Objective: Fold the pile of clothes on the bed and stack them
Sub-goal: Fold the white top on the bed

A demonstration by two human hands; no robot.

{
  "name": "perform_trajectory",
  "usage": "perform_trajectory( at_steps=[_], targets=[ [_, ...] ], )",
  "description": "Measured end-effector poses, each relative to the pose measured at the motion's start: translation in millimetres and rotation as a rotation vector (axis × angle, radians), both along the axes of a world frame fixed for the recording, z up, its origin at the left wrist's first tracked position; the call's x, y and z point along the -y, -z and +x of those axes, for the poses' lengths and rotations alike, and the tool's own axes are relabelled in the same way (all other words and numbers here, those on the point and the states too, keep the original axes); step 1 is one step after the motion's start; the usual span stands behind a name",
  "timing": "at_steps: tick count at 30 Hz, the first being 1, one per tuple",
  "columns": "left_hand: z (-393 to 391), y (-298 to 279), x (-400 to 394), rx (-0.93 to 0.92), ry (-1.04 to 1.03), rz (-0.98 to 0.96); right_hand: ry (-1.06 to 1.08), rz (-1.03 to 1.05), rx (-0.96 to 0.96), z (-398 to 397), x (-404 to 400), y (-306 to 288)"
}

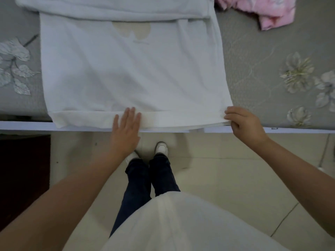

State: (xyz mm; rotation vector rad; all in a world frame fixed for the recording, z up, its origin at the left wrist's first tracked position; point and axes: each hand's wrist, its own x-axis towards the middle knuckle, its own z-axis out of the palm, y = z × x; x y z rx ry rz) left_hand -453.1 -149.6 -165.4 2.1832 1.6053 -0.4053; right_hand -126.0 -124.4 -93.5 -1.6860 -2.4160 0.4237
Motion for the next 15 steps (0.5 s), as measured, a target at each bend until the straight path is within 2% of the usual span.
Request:
perform_trajectory(
  at_steps=[3,6,8,11,15],
  targets=[
    [58.7,-16.7,-5.6,0.102,0.010,0.016,0.067,-0.006,-0.117,8.2,-11.5,-25.2],
    [88.8,-28.3,-10.6,0.047,-0.009,0.129,0.066,-0.013,-0.155,13.3,-19.5,-45.2],
    [89.6,-34.0,-18.2,-0.045,-0.114,0.128,0.058,0.003,-0.152,18.3,-25.0,-56.7],
    [71.2,-24.4,-25.1,-0.049,-0.347,-0.010,0.107,0.008,-0.193,23.1,-32.3,-67.2],
    [42.8,-6.2,-24.7,0.035,-0.343,0.087,0.076,-0.038,-0.135,26.5,-31.0,-61.0]
  ],
)
